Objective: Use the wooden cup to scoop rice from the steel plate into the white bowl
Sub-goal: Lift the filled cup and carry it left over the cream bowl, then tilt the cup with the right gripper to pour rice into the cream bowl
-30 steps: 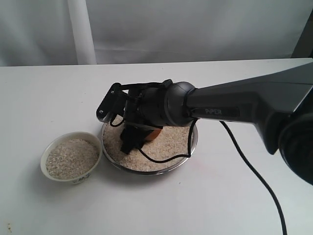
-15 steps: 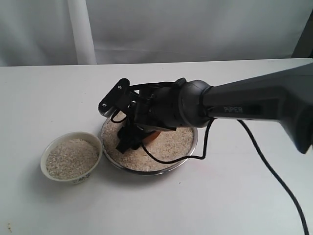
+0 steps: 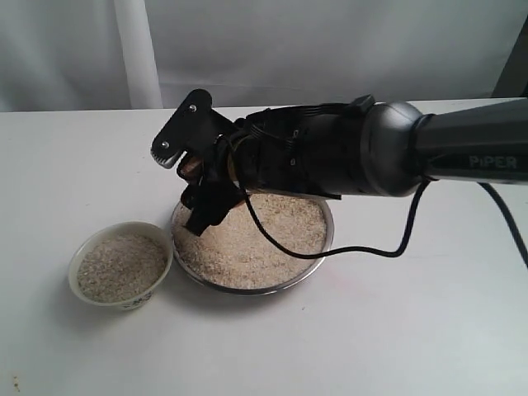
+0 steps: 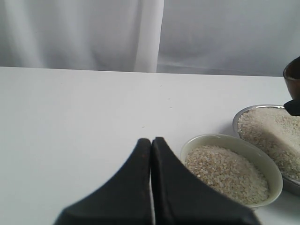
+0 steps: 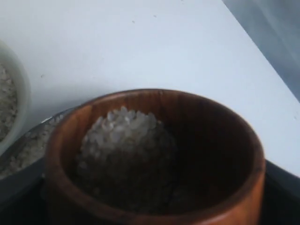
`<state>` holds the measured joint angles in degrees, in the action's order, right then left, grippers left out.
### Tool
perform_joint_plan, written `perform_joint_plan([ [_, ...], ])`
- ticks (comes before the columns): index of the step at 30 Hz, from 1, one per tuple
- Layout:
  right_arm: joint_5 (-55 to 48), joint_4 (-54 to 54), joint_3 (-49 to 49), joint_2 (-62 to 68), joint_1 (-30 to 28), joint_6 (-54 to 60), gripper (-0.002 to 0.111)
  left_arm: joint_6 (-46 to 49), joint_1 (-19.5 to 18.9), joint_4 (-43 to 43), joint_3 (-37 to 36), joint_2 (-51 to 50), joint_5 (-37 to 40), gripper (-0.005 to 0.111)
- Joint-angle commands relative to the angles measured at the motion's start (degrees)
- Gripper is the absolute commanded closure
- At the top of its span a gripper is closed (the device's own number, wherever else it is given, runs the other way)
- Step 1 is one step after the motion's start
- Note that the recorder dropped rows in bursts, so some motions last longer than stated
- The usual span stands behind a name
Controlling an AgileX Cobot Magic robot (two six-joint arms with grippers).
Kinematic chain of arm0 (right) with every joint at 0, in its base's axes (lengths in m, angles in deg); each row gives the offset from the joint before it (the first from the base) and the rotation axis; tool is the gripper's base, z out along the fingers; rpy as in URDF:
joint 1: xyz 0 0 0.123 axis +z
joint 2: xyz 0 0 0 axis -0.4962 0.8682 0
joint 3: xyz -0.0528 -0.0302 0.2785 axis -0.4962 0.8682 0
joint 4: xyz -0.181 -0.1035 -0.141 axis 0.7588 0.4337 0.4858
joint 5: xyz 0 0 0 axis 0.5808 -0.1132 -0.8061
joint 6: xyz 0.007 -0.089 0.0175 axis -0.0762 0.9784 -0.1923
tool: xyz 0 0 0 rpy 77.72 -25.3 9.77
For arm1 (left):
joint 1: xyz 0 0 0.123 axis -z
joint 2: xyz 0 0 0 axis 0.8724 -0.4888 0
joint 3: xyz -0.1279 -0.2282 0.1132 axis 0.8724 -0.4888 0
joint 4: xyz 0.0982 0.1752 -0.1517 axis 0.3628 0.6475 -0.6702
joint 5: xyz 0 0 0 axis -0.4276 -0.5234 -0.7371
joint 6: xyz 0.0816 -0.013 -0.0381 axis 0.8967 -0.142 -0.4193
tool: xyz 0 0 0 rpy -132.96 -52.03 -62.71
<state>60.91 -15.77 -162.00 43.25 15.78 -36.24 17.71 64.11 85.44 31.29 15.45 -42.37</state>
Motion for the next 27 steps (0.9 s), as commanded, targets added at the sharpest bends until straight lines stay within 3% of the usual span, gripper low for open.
perform_joint_plan([
  [1, 1.2, 0.9, 1.2, -1.6, 0.0, 3.8, 0.108, -0.3, 0.2, -0.3, 0.2, 0.2, -0.3, 0.107],
  [13, 1.1, 5.4, 1.1, -1.6, 4.8, 12.8, 0.108, -0.2, 0.2, -0.3, 0.2, 0.2, -0.3, 0.107],
  [17, -7.3, 6.6, -4.2, -0.7, 7.5, 15.0, 0.108, -0.2, 0.2, -0.3, 0.2, 0.2, -0.3, 0.107],
  [20, -16.4, 14.7, -11.2, 2.0, 11.2, 18.0, 0.108, -0.3, 0.2, -0.3, 0.2, 0.2, -0.3, 0.107],
  [27, -21.1, 20.7, -13.5, 8.0, 16.1, 29.0, 0.108, -0.3, 0.2, -0.3, 0.2, 0.2, -0.3, 0.107],
])
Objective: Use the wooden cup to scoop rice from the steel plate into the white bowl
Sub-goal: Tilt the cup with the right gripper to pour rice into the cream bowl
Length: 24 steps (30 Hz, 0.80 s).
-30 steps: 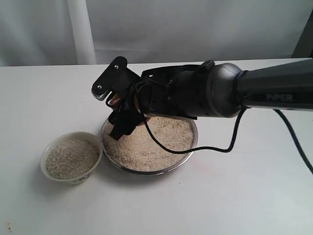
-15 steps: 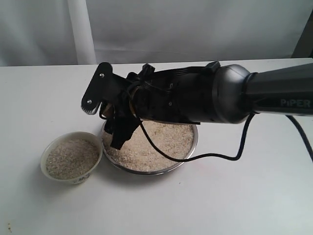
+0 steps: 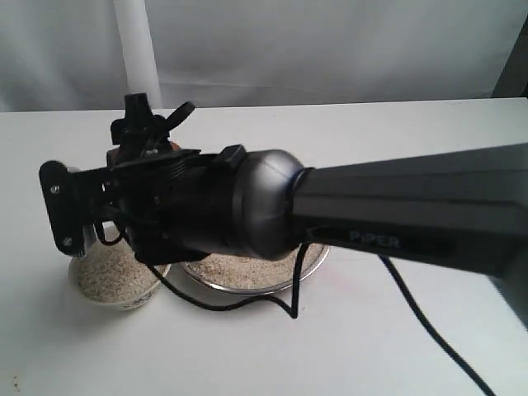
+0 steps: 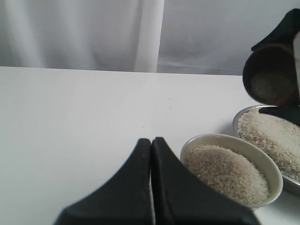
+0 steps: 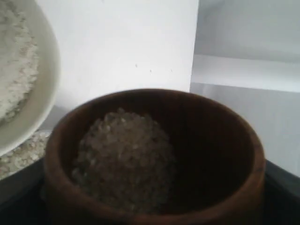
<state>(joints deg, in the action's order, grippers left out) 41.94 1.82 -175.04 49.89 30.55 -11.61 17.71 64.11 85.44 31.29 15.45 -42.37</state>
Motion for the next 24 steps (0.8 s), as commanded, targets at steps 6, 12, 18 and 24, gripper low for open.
perform_joint_plan([
  [6, -6.1, 10.6, -0.5, 4.6, 3.9, 7.4, 0.108, -0.2, 0.2, -0.3, 0.2, 0.2, -0.3, 0.107],
  [12, -9.0, 15.0, -0.5, 6.5, 4.4, 7.4, 0.108, -0.3, 0.2, -0.3, 0.2, 0.2, -0.3, 0.107],
  [18, -9.3, 18.0, -0.5, 6.6, 4.9, 7.5, 0.108, -0.3, 0.2, -0.3, 0.2, 0.2, -0.3, 0.107],
  [24, -9.3, 20.3, -0.5, 6.6, 5.9, 9.1, 0.108, -0.1, 0.2, -0.3, 0.2, 0.2, -0.3, 0.107],
])
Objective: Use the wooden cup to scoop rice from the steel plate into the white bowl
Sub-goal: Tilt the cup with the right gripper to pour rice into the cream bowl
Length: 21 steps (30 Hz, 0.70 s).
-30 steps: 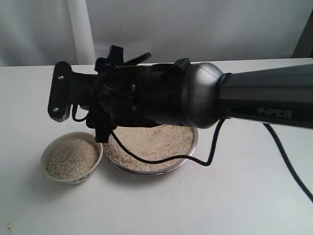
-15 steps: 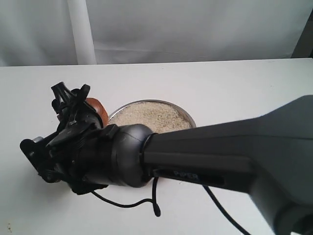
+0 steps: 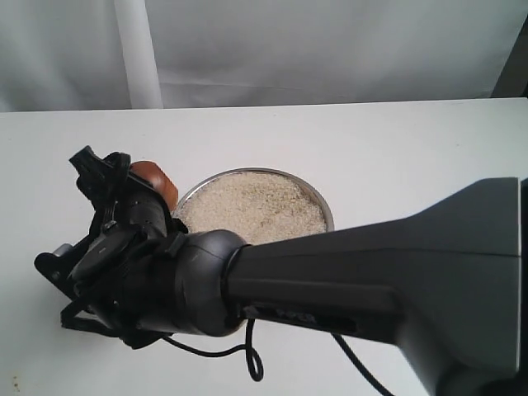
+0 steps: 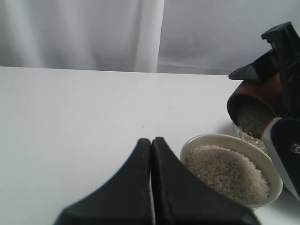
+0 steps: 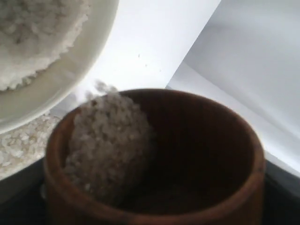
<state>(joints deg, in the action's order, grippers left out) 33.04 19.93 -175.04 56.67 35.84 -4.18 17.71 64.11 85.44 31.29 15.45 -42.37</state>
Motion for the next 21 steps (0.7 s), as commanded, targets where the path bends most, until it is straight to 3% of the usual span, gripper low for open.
perform_joint_plan([
  [1, -0.4, 2.3, -0.5, -0.2, 0.6, 2.1, 0.108, -0.1, 0.2, -0.3, 0.2, 0.2, -0.3, 0.107],
  [21, -0.4, 8.5, -0.5, -0.2, 1.2, 7.5, 0.108, -0.3, 0.2, -0.3, 0.2, 0.2, -0.3, 0.107],
])
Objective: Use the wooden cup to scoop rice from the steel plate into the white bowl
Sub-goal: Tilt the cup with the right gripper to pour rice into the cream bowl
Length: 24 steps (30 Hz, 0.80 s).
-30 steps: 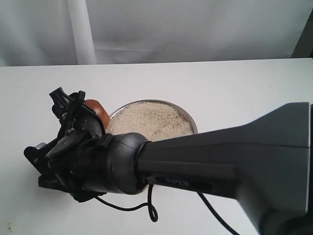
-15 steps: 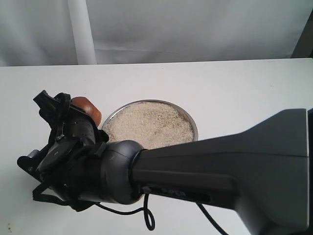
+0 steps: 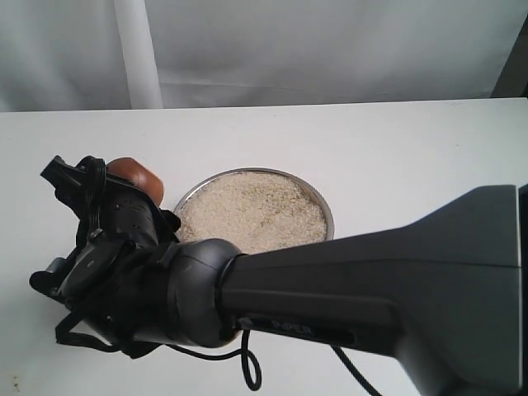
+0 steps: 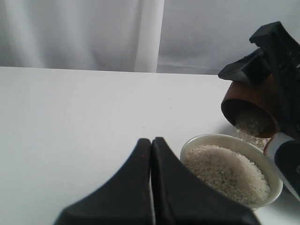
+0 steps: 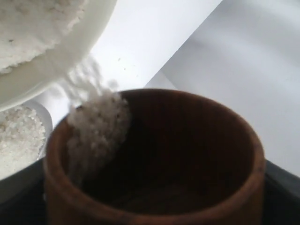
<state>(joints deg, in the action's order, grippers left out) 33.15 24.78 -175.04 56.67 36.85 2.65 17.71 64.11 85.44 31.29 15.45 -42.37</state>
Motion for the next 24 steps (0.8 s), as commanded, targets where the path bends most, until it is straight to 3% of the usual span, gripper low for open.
perform_joint_plan([
  [1, -0.5, 4.2, -0.5, -0.2, 0.2, 0.9, 0.108, -0.3, 0.2, -0.3, 0.2, 0.2, -0.3, 0.107],
  [18, -0.6, 7.9, -0.5, -0.2, 0.2, 6.0, 0.108, -0.2, 0.2, -0.3, 0.2, 0.2, -0.3, 0.107],
  [24, -3.3, 7.9, -0.5, -0.3, 0.2, 1.3, 0.108, -0.2, 0.2, -0.3, 0.2, 0.2, -0.3, 0.107],
])
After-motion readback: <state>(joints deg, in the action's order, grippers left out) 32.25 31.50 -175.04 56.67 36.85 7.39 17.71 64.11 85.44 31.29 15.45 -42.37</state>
